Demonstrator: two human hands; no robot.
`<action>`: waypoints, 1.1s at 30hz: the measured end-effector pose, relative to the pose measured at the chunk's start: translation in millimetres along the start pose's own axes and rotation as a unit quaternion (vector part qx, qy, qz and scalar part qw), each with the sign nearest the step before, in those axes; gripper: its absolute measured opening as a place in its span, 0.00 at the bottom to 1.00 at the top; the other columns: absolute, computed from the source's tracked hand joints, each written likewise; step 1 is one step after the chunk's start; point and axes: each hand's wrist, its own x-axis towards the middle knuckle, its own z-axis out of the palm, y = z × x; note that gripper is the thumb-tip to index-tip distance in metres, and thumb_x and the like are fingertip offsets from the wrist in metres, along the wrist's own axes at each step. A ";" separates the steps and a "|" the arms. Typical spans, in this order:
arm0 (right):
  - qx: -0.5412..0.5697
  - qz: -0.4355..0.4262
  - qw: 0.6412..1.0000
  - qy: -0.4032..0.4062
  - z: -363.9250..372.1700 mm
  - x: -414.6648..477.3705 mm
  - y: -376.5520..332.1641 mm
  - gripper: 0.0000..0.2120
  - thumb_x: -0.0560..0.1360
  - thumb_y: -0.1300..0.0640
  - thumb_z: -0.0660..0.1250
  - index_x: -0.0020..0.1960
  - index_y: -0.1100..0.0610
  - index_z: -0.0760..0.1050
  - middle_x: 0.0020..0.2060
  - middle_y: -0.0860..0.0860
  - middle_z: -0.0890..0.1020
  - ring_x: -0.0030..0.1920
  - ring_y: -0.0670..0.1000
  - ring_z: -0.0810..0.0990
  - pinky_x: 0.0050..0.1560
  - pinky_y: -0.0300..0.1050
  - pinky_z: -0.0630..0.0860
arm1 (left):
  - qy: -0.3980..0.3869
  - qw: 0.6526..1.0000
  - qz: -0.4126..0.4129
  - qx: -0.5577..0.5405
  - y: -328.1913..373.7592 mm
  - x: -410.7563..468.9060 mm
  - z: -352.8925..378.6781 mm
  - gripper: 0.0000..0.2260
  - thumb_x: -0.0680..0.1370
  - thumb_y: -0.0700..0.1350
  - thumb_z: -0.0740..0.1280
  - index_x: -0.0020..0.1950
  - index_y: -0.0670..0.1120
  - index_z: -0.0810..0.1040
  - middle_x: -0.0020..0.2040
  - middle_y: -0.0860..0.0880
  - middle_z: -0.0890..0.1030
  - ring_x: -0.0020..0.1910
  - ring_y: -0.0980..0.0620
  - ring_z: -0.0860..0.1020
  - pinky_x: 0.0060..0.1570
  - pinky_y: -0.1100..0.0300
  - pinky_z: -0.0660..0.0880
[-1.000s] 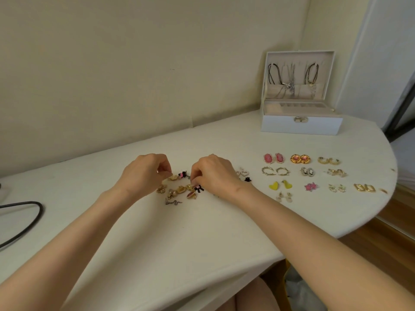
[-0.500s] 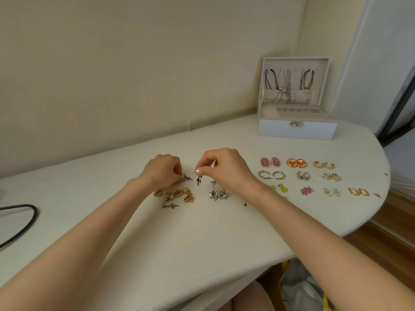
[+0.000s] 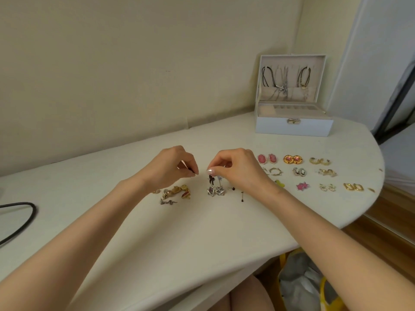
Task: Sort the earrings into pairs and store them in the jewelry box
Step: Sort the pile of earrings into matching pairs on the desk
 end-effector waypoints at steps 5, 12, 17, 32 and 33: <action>0.011 0.008 1.000 0.003 -6.1 -11.7 4.9 0.04 0.69 0.56 0.72 0.36 0.49 0.81 0.31 0.43 0.83 0.35 0.41 0.78 0.45 0.50 0.78 | -0.035 0.999 -0.008 -0.026 12.9 -11.6 7.0 0.09 0.70 0.41 0.73 0.46 0.50 0.77 0.40 0.52 0.81 0.37 0.55 0.78 0.36 0.68 0.72; 0.062 0.030 0.996 -0.056 -8.6 -35.9 8.7 0.02 0.69 0.60 0.73 0.38 0.55 0.82 0.32 0.48 0.84 0.36 0.42 0.82 0.42 0.38 0.76 | -0.114 0.992 0.004 -0.051 28.4 -22.5 16.1 0.05 0.71 0.39 0.72 0.42 0.46 0.78 0.39 0.51 0.83 0.34 0.64 0.78 0.35 0.73 0.71; 0.098 0.058 0.984 -0.135 -14.6 -47.5 8.1 0.01 0.69 0.62 0.73 0.39 0.57 0.82 0.33 0.49 0.84 0.34 0.41 0.80 0.33 0.33 0.73 | -0.167 0.984 -0.007 -0.060 31.6 -26.4 18.9 0.03 0.71 0.40 0.72 0.42 0.47 0.79 0.39 0.52 0.84 0.37 0.60 0.80 0.46 0.59 0.76; 0.055 0.094 0.984 -0.143 -22.9 -47.9 10.8 0.02 0.69 0.62 0.72 0.38 0.59 0.81 0.32 0.51 0.84 0.32 0.42 0.78 0.31 0.35 0.72 | -0.170 0.982 0.012 -0.085 34.6 -24.8 20.3 0.05 0.73 0.38 0.69 0.44 0.48 0.80 0.42 0.49 0.84 0.43 0.55 0.81 0.51 0.59 0.76; 0.055 0.093 0.984 -0.143 -23.2 -47.7 10.7 0.01 0.69 0.62 0.72 0.38 0.59 0.81 0.33 0.52 0.84 0.33 0.42 0.79 0.31 0.35 0.72 | -0.170 0.982 0.014 -0.085 34.6 -24.7 19.9 0.05 0.73 0.38 0.69 0.44 0.48 0.80 0.42 0.49 0.84 0.43 0.54 0.81 0.51 0.58 0.76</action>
